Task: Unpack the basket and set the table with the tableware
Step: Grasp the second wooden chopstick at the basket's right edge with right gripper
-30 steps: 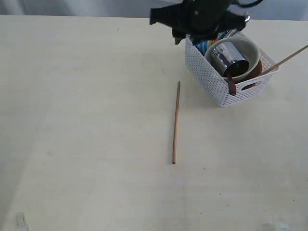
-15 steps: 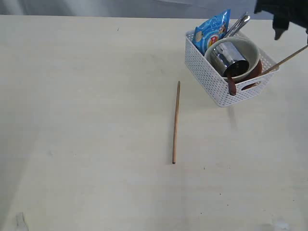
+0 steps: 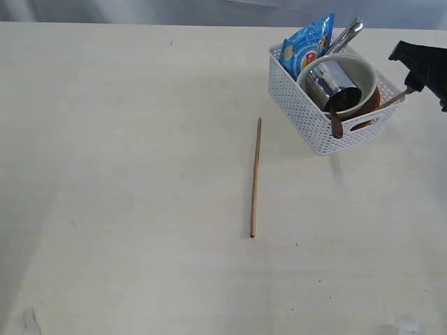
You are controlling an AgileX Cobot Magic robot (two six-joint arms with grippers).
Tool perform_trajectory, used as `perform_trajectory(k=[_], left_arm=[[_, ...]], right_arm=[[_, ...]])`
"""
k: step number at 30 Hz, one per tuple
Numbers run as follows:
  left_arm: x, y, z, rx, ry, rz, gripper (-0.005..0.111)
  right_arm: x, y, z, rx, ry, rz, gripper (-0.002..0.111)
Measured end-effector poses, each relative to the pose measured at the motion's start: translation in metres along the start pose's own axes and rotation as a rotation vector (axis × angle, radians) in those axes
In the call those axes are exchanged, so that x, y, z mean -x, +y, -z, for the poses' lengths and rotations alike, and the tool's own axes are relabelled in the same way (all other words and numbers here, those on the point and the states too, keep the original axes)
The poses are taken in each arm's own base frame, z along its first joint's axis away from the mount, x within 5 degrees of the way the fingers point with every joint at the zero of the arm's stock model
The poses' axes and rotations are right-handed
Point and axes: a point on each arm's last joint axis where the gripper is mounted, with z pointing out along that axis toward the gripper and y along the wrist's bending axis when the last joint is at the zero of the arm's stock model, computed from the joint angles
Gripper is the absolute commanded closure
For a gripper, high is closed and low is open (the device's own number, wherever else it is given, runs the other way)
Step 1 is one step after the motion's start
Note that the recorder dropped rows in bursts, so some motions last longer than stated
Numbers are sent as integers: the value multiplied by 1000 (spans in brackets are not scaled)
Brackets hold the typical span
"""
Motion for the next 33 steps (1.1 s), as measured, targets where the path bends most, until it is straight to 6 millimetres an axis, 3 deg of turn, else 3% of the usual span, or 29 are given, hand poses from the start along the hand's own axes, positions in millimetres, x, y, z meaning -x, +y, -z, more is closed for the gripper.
perform_trajectory(k=[8, 22, 33], left_arm=[[0, 0, 0, 0, 0, 0, 106], [0, 0, 0, 0, 0, 0, 106], [0, 0, 0, 0, 0, 0, 106]], right_arm=[[17, -7, -4, 21, -124, -48, 52], [11, -6, -59, 115, -76, -121, 54], [11, -6, -65, 143, -77, -137, 103]])
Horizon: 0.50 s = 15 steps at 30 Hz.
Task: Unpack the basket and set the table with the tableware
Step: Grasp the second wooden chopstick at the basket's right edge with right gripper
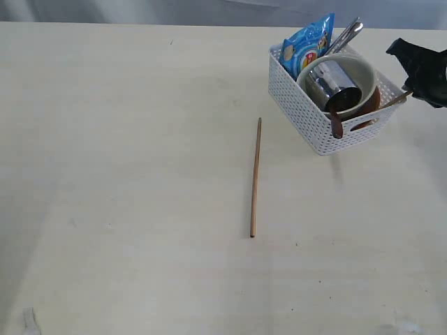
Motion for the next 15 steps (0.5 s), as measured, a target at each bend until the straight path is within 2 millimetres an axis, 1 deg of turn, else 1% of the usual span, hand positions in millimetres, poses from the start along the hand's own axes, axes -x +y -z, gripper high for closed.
perform_trajectory(k=[1, 2, 10, 15], left_arm=[[0, 0, 0, 0, 0, 0, 106], [0, 0, 0, 0, 0, 0, 106], [0, 0, 0, 0, 0, 0, 106], [0, 0, 0, 0, 0, 0, 106]], right_arm=[[0, 1, 0, 8, -2, -11, 107], [0, 1, 0, 16, -5, -21, 109], [3, 4, 2, 34, -17, -33, 109], [10, 5, 16, 27, -46, -28, 109]])
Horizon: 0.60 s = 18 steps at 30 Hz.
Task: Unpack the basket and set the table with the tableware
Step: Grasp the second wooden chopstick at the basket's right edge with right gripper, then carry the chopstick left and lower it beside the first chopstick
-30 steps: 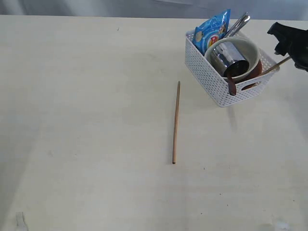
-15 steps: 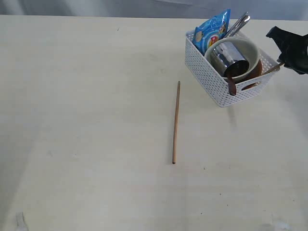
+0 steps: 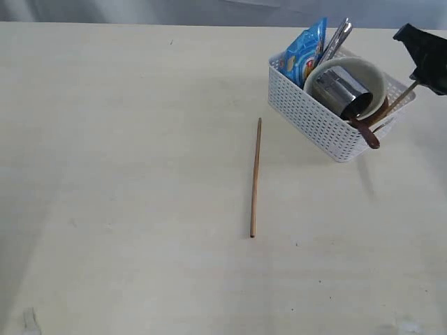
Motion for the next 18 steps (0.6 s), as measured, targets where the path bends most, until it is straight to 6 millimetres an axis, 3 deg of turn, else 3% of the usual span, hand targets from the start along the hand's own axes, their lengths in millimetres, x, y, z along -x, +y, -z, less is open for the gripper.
perform_trajectory(k=[8, 18], left_arm=[[0, 0, 0, 0, 0, 0, 106], [0, 0, 0, 0, 0, 0, 106]], right_arm=[[17, 5, 39, 6, -86, 19, 109], [38, 17, 110, 76, -263, 205, 109]])
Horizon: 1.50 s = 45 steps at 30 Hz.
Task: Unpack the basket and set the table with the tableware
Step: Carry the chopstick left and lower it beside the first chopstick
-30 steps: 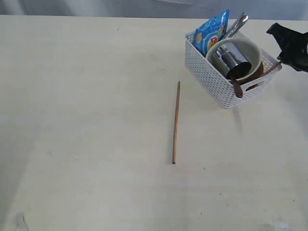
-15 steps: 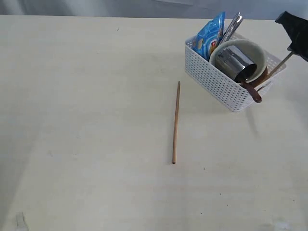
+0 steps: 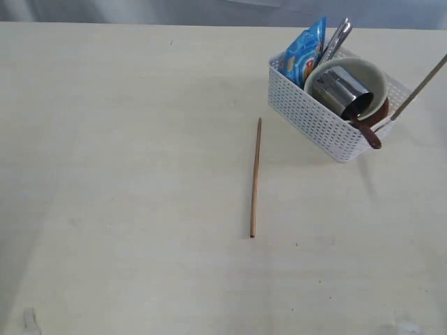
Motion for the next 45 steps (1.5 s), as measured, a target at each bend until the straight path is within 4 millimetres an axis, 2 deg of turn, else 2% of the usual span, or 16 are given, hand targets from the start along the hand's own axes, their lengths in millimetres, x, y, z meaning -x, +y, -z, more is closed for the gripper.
perform_trajectory(k=[2, 4, 6, 7, 8, 9, 10, 12, 15, 18, 20, 25, 45], left_arm=[[0, 0, 0, 0, 0, 0, 106], [0, 0, 0, 0, 0, 0, 106], [0, 0, 0, 0, 0, 0, 106], [0, 0, 0, 0, 0, 0, 106], [0, 0, 0, 0, 0, 0, 106], [0, 0, 0, 0, 0, 0, 106], [0, 0, 0, 0, 0, 0, 106], [0, 0, 0, 0, 0, 0, 106], [0, 0, 0, 0, 0, 0, 106], [0, 0, 0, 0, 0, 0, 106], [0, 0, 0, 0, 0, 0, 106], [0, 0, 0, 0, 0, 0, 106], [0, 0, 0, 0, 0, 0, 106]], right_arm=[[3, 7, 12, 28, -22, 52, 109], [1, 27, 22, 80, -24, 128, 109], [1, 56, 31, 122, -1, 243, 109], [0, 80, 36, 140, 24, 330, 109], [-1, 90, 38, 146, 38, 364, 109], [-5, 114, 40, 157, 85, 430, 109], [-9, 124, 39, 159, 113, 453, 109], [-28, 160, 35, 189, 254, 499, 109], [-62, 185, 19, 203, 443, 499, 109], [-102, 191, -9, 162, 602, 497, 109], [-120, 191, -23, 134, 661, 507, 109], [-144, 190, -42, 100, 722, 523, 109], [-182, 184, -73, -33, 781, 400, 109]])
